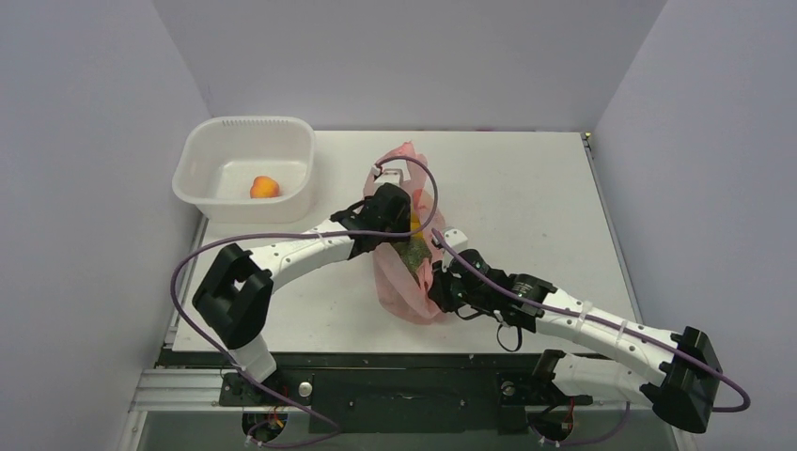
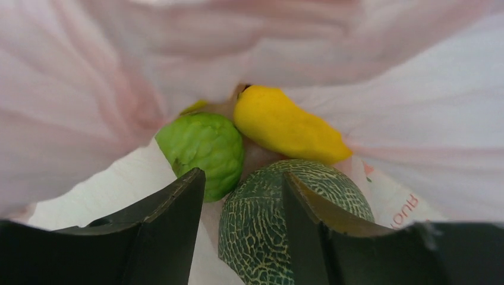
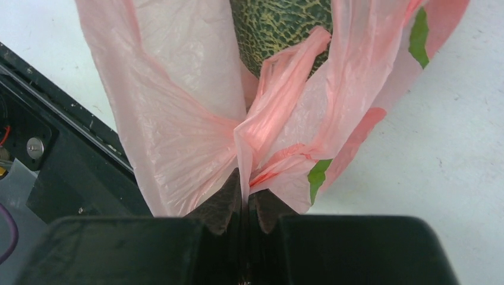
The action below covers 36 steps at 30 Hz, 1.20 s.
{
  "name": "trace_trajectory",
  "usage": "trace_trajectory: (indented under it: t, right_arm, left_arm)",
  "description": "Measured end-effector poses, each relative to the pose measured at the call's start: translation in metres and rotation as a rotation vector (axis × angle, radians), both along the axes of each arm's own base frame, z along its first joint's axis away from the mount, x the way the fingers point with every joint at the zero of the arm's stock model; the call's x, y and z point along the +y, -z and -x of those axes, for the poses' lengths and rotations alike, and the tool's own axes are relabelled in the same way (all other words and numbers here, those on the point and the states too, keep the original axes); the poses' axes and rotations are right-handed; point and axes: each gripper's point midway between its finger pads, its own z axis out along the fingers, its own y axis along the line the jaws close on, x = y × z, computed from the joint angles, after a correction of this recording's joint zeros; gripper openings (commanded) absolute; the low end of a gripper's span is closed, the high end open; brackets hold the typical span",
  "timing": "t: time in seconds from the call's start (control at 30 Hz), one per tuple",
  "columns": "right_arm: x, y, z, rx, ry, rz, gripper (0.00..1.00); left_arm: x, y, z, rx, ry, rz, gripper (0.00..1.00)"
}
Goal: Take the fake fruits out of the plastic bag
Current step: Take out the fake fruit from the plastic bag.
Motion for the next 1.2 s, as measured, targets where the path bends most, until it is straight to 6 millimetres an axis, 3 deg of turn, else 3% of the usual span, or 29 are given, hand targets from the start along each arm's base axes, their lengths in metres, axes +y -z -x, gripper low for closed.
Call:
trace_trajectory:
  t: [0.13,0.2,0.63,0.8,0.9,0.97,1.2]
  right_arm:
    - [0.012,-0.002,0.0,-0.001,-0.034,0.005,0.0]
    - [0.015,-0.003,0.0,-0.003,-0.039,0.004,0.0]
    - [0.014,-0.003,-0.002,-0.014,-0.041,0.018,0.0]
    - [0.012,-0.002,-0.004,-0.022,-0.032,0.027,0.0]
    - [0.01,-0.002,-0.004,-0.022,-0.028,0.034,0.0]
    - [0.009,-0.001,-0.004,-0.023,-0.025,0.038,0.0]
    - [0.005,-0.009,-0.006,-0.047,-0.007,0.028,0.0]
  left_arm:
    - [0.005,0.013,-0.001,0.033,0.003,-0.067,0.75]
    - [0.009,0.016,-0.002,0.044,-0.003,-0.103,0.78]
    - [0.032,0.046,-0.024,0.124,-0.051,-0.226,0.78]
    - [0.031,0.066,-0.03,0.168,-0.049,-0.244,0.65]
    - [0.026,0.067,-0.032,0.177,-0.039,-0.234,0.45]
    - [0.024,0.066,-0.03,0.187,-0.029,-0.227,0.4]
    - [0.016,0.054,-0.018,0.234,0.006,-0.167,0.38]
